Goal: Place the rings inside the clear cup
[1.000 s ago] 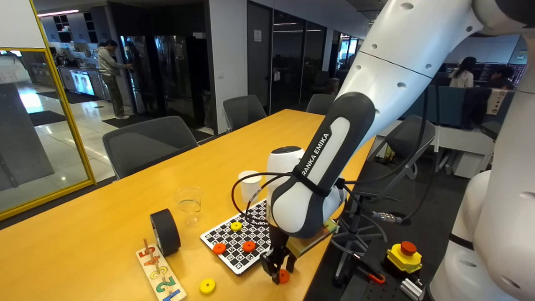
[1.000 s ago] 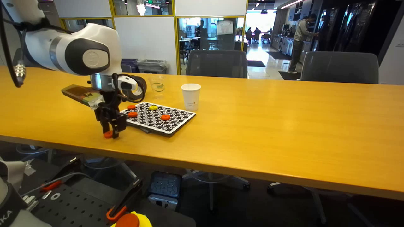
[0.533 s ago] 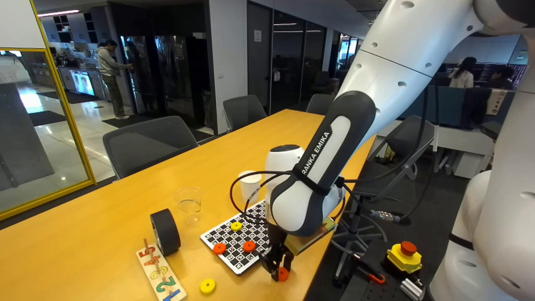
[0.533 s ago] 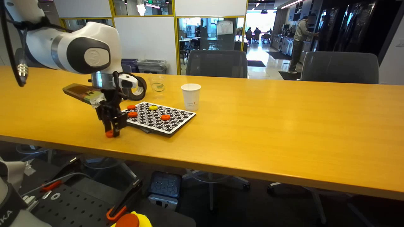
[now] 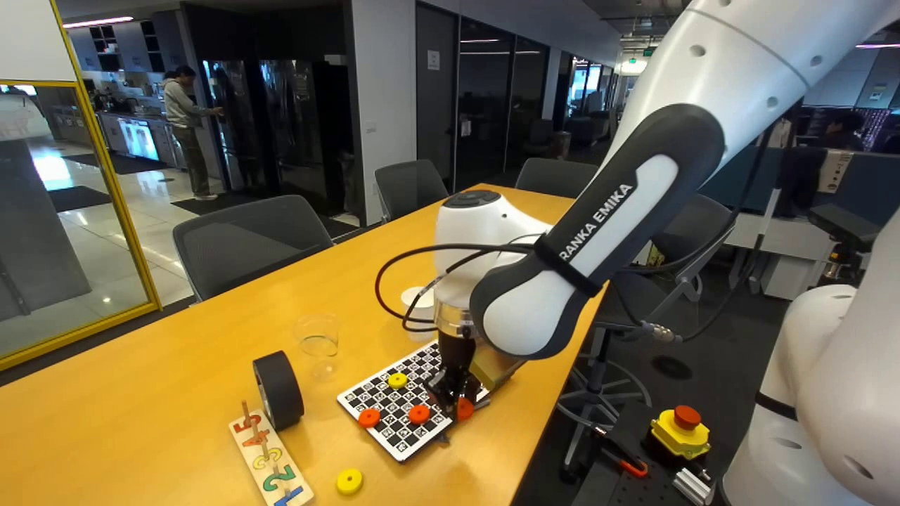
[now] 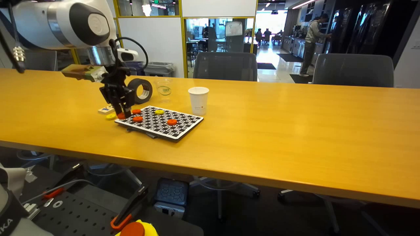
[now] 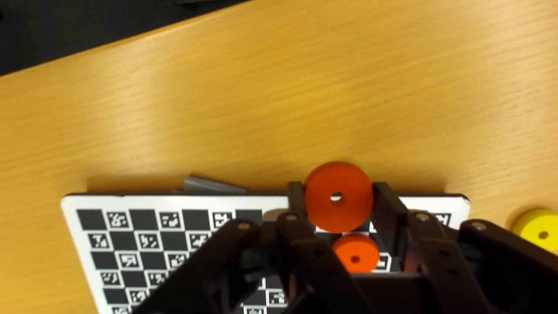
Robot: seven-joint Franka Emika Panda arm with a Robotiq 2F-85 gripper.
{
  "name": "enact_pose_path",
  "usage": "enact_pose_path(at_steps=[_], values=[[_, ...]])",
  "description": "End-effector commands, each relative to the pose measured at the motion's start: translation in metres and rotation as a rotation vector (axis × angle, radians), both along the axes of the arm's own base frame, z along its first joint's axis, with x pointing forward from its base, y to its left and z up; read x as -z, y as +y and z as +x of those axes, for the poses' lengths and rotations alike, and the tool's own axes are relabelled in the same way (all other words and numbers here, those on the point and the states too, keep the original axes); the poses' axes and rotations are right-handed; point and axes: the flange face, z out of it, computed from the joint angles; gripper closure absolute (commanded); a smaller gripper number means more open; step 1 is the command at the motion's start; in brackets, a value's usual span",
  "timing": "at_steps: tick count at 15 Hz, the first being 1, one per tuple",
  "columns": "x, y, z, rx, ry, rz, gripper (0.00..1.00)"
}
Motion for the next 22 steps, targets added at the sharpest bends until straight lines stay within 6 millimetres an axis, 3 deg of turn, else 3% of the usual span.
enact_pose_path(at_steps=[1, 4, 9, 17, 22], values=[[-0.064, 0.007, 0.007, -0.016, -0.100, -0.022, 0.77], [-0.100, 0.019, 0.038, -0.031, -0.192, 0.008, 0.77], [-0.123, 0.037, 0.105, -0.042, -0.239, 0.040, 0.77], [-0.105, 0.052, 0.219, -0.086, -0.167, 0.023, 0.78], [-0.083, 0.055, 0.276, -0.131, -0.094, 0.018, 0.78]])
